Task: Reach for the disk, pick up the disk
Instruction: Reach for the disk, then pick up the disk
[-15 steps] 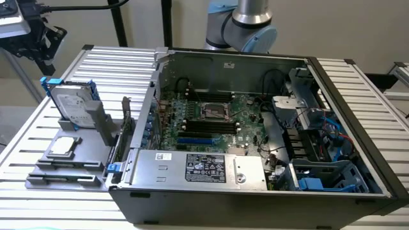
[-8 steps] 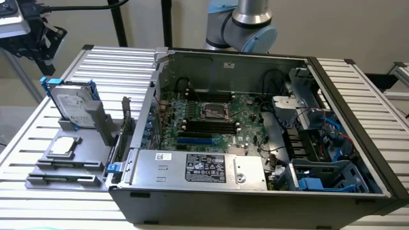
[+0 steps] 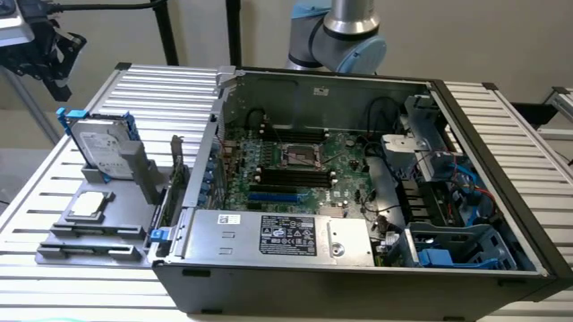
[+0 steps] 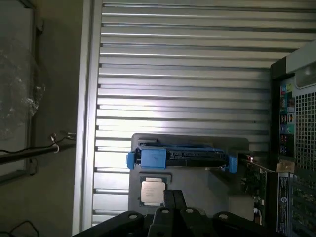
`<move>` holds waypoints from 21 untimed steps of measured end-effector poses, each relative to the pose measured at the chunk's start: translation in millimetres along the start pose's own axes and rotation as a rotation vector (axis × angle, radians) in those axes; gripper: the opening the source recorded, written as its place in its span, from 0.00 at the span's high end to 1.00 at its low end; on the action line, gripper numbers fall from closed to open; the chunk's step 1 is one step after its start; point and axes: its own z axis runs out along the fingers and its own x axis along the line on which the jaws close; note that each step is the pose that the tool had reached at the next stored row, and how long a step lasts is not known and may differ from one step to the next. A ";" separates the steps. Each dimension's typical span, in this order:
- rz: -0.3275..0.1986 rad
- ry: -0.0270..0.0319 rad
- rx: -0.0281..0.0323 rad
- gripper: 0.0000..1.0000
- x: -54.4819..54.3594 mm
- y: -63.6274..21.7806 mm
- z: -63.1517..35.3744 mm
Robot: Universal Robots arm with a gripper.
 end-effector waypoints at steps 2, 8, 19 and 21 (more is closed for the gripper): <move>0.000 -0.0010 -0.0001 0.89 5.0 4.8 0.3; 0.000 -0.0013 0.0012 0.89 7.6 21.9 0.9; 0.000 -0.0011 0.0013 0.89 7.6 22.0 0.9; 0.000 -0.0011 0.0013 0.89 7.6 22.0 0.9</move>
